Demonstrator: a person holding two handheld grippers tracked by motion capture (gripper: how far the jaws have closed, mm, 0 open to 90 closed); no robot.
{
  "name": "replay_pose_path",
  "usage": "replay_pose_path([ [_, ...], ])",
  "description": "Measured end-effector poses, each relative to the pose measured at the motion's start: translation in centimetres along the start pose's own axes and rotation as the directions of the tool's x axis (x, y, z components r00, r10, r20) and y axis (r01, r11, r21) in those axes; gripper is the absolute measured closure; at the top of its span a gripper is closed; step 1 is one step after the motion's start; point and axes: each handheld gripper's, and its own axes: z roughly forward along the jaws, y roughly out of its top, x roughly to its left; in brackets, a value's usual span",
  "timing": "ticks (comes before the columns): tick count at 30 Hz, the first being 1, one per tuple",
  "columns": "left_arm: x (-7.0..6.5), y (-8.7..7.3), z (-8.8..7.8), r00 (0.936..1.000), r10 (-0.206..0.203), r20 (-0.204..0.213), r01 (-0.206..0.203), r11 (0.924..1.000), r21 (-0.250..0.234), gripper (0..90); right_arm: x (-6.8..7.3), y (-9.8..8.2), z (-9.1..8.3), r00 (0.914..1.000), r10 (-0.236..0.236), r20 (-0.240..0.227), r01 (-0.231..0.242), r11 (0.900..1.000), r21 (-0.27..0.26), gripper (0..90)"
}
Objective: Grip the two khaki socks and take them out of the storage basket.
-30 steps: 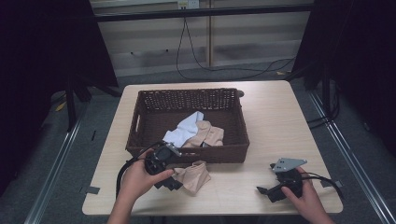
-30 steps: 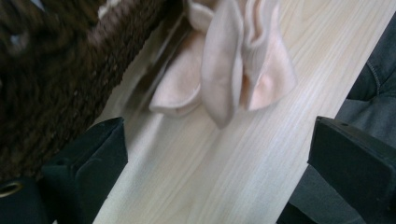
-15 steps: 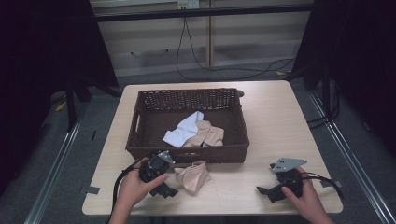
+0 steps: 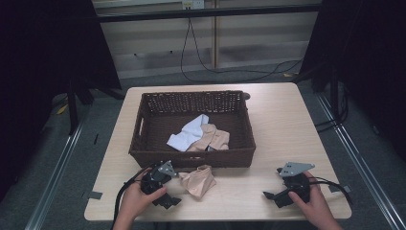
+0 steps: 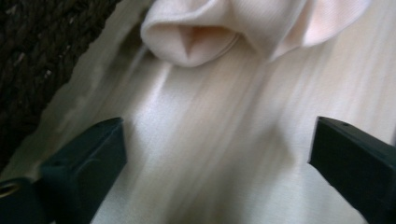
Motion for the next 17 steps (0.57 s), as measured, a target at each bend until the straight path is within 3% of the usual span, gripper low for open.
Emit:
replay_pose_path([
  [5,-0.22,-0.45,0.44,0.9977,0.046,-0.050,-0.048,0.9982,-0.036,0.4,0.00,0.00,0.00,1.0000,0.000,0.000,0.000,1.000,0.000,0.0],
  [7,-0.33,-0.72,0.60,0.9980,0.035,-0.052,-0.039,0.9957,-0.084,0.0,0.00,0.00,0.00,1.0000,0.000,0.000,0.000,1.000,0.000,0.0],
  [17,-0.40,-1.02,0.63,0.9978,0.018,-0.064,-0.025,0.9935,-0.111,0.0,0.00,0.00,0.00,1.0000,0.000,0.000,0.000,1.000,0.000,0.0],
])
